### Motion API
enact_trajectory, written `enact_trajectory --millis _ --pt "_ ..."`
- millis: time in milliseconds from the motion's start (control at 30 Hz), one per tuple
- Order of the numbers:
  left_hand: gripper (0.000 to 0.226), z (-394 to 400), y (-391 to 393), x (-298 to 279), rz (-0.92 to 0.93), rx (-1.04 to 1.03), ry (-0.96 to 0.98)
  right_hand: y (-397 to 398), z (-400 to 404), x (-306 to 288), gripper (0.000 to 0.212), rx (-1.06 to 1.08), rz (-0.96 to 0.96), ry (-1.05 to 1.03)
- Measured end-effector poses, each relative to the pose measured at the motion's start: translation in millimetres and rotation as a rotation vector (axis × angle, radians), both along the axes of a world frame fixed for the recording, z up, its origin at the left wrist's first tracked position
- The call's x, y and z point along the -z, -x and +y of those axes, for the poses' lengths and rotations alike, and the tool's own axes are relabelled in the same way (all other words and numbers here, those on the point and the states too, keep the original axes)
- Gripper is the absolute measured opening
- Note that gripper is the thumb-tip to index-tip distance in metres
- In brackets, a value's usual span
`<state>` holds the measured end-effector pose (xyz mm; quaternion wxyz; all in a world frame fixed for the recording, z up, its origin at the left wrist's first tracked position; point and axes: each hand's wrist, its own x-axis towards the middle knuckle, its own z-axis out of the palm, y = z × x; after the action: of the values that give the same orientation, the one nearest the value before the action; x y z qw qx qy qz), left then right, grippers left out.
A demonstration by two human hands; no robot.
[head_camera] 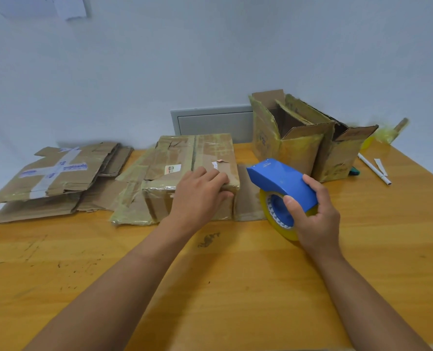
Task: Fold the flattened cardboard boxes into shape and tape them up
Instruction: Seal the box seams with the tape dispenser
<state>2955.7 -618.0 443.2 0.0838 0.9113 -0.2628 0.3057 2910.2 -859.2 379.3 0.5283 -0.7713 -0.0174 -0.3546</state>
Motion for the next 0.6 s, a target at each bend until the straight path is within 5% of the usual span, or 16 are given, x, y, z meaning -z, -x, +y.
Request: enact_trajectory --millis 267,600 --pt "0.033 10 -7 -5 0.176 0.033 0.196 1 0 1 0.061 -0.006 0.012 -0.011" --pt "0.023 7 -2 -13 0.16 0.049 0.038 3 0 -1 0.062 0.0 0.028 -0.024"
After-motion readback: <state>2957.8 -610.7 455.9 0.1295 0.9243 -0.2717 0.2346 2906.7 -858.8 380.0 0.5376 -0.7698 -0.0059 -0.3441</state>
